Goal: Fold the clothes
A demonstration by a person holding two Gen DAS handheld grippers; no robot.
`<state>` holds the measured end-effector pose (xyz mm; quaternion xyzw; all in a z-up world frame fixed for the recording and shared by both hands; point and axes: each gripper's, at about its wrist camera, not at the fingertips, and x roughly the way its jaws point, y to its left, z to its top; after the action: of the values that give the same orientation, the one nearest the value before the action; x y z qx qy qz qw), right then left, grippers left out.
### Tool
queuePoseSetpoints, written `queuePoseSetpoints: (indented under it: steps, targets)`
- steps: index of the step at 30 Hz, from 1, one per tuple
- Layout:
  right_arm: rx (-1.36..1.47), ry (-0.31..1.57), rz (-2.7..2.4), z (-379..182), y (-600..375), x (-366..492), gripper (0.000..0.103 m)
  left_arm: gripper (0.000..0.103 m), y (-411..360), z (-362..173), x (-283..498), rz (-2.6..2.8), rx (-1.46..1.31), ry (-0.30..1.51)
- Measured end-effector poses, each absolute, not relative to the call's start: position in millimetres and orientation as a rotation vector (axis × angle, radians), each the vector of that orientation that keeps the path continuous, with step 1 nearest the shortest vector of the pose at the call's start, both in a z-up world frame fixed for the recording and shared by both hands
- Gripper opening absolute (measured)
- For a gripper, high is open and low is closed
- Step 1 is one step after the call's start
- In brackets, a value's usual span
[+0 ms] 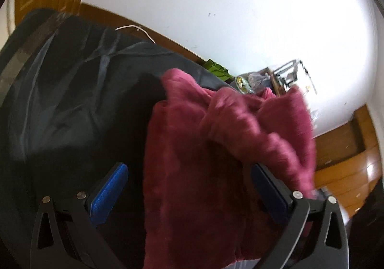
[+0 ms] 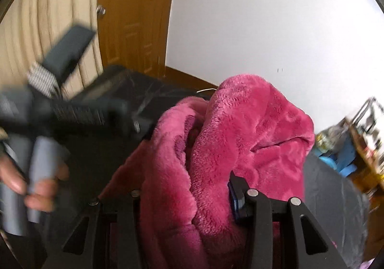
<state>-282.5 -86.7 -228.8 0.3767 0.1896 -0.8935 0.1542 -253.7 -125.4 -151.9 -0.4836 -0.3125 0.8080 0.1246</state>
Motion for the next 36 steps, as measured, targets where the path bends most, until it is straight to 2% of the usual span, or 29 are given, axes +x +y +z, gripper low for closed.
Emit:
queuePoseSetpoints:
  steps: [5,16,19,21,22,23,25,29,30,33,36]
  targets:
    - [1.048,0.676,-2.598,-261,-103,-279,0.046,0.103,-135,-155,-259,2.177,-1.327,-1.017]
    - [0.968,0.742,-2.641,-267,-106,-272,0.047,0.103,-63,-147,-317,1.871,-1.403,-0.911]
    - [0.950,0.767,-2.647,-270,-106,-270,0.052,0.103,-41,-152,-330,1.855,-1.477,-0.849]
    - [0.934,0.767,-2.626,-270,-106,-267,0.074,0.094,-29,-160,-338,1.830,-1.538,-0.817]
    - [0.918,0.762,-2.610,-269,-107,-263,0.077,0.070,-25,-166,-341,1.823,-1.582,-0.797]
    - [0.902,0.754,-2.589,-267,-106,-258,0.079,0.054,-21,-171,-345,1.800,-1.613,-0.800]
    - [0.889,0.706,-2.540,-258,-104,-247,0.079,0.052,-20,-178,-347,1.778,-1.630,-0.836]
    - [0.814,0.492,-2.497,-216,-78,-209,0.080,0.048,-13,-172,-347,1.788,-1.627,-0.830]
    - [0.789,0.461,-2.506,-206,-70,-197,0.082,0.048,-12,-170,-347,1.790,-1.626,-0.824]
    - [0.744,0.481,-2.562,-190,-47,-168,0.092,0.048,-9,-168,-345,1.792,-1.624,-0.814]
    - [0.788,0.596,-2.626,-200,-23,-155,0.097,0.048,-10,-170,-342,1.794,-1.620,-0.810]
